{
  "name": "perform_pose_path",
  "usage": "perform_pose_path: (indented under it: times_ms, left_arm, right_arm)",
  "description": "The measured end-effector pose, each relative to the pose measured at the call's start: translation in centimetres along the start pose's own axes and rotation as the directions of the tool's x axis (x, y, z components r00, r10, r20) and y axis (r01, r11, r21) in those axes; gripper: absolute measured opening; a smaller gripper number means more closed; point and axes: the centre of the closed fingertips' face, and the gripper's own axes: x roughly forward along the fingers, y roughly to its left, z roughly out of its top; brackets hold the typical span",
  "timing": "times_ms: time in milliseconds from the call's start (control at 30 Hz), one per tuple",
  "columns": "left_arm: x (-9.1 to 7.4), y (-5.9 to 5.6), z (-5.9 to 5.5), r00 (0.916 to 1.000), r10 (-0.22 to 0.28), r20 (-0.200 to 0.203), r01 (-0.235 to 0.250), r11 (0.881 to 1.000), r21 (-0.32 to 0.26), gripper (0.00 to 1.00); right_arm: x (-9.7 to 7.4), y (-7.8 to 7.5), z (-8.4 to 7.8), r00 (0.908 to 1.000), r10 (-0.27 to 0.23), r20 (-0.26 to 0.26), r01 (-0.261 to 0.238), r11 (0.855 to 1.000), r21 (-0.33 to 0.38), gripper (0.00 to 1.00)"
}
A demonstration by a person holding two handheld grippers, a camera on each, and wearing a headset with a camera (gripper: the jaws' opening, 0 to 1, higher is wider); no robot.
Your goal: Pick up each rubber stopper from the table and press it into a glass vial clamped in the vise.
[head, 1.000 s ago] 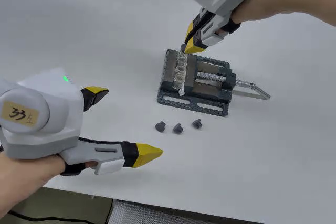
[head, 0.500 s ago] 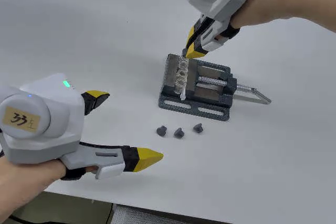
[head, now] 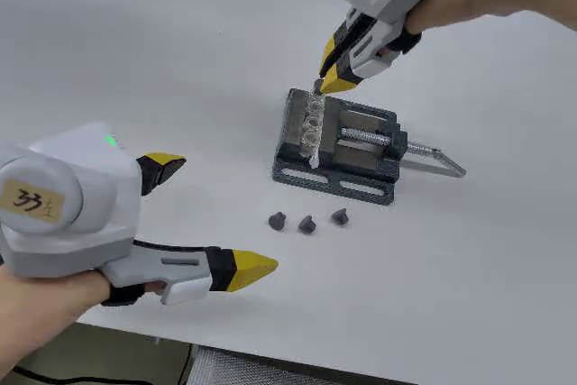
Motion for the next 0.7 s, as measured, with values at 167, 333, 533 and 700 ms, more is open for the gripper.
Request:
perform_pose_path:
  times_ms: [167,333,533,700]
  left_arm:
    - [0.2,0.0,0.1,1.0,-0.001,0.003,0.001,1.0,-0.006,0.94]
    - [0.2,0.1,-0.1,1.0,0.0,0.003,0.0,1.0,-0.012,0.94]
    - [0.2,0.2,-0.3,1.0,0.004,-0.001,-0.004,1.0,-0.019,0.94]
    - [0.3,0.2,-0.5,0.9999,-0.001,-0.01,0.001,1.0,-0.02,0.94]
  right_arm:
    - [0.5,-0.2,0.1,0.9998,0.015,-0.015,-0.015,1.0,-0.004,0.02]
    - [0.9,0.0,-0.4,0.9991,0.028,-0.032,-0.028,1.0,0.0,0.01]
    - [1.1,0.1,-0.7,0.9988,0.035,-0.033,-0.035,0.999,0.013,0.0]
    - [1.1,0.0,-0.7,0.9989,0.035,-0.031,-0.035,0.999,0.016,0.0]
